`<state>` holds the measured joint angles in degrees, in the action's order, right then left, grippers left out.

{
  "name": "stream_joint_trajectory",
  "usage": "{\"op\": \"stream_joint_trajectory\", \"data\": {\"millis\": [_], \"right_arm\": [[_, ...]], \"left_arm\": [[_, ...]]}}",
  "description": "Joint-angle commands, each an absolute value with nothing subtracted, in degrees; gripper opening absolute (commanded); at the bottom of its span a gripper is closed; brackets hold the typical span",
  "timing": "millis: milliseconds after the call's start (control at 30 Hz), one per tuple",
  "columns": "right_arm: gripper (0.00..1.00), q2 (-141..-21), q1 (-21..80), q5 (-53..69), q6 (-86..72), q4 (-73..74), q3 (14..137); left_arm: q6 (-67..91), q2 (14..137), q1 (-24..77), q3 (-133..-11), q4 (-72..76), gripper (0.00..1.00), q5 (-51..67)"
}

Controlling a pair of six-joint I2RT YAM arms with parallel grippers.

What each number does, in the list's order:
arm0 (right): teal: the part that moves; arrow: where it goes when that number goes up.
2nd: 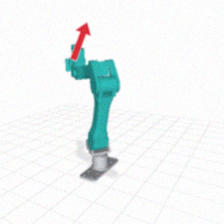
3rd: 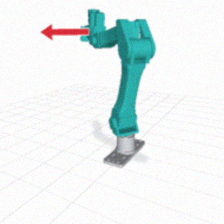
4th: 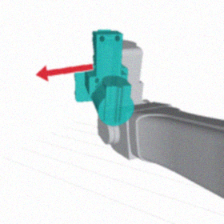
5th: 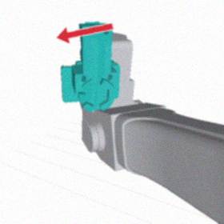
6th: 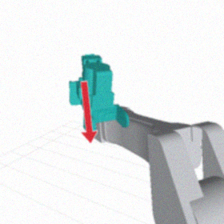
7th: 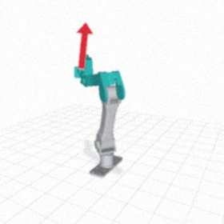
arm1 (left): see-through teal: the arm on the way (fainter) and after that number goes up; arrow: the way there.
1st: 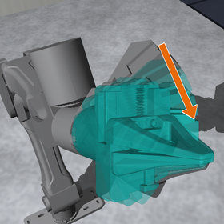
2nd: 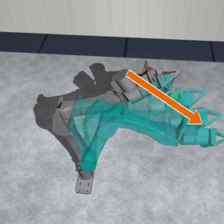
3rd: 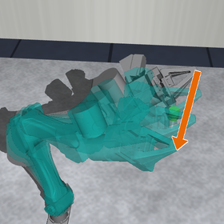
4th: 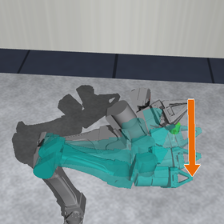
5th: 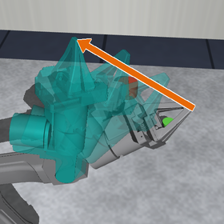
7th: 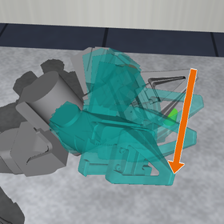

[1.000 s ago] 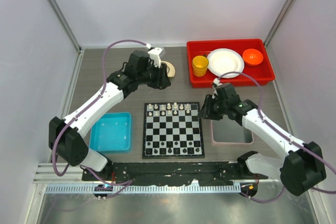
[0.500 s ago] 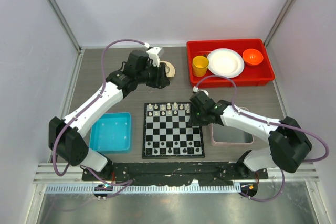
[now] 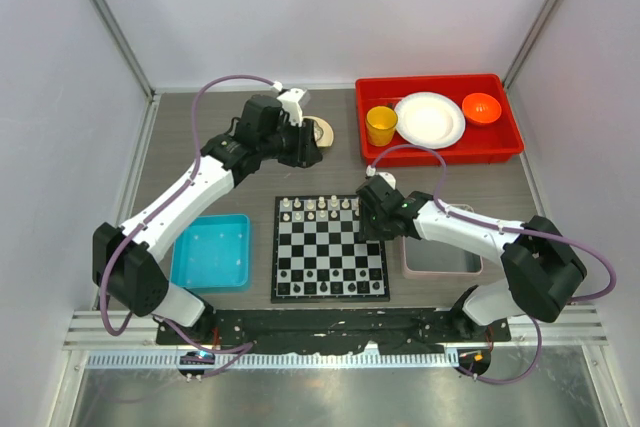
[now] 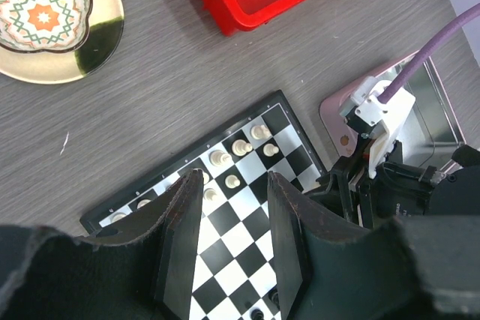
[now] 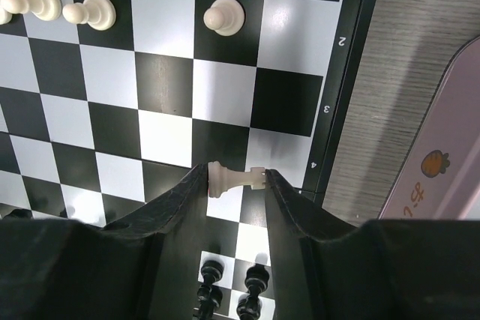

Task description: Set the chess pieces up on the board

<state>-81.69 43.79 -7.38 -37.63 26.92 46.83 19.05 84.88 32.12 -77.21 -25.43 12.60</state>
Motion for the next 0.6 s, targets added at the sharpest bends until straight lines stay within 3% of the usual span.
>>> {"op": "stream_joint_trajectory", "data": {"millis": [0,233,567], "right_arm": [[0.42,-80.1,44.2,-7.8,-38.2,24.3,48.1],[0.48,-78.7,44.2,-6.7,-38.1,23.4,47.9],[0.48,-75.4,41.8,-8.3,-41.5,22.7,45.4]], "left_arm": [[19.1,84.6,31.7,-77.5,-22.9,0.43,12.6],[19.1,84.7,31.6,-77.5,-22.9,0.43,12.7],[19.1,84.8,31.6,-77.5,-22.9,0.43,12.7]]}}
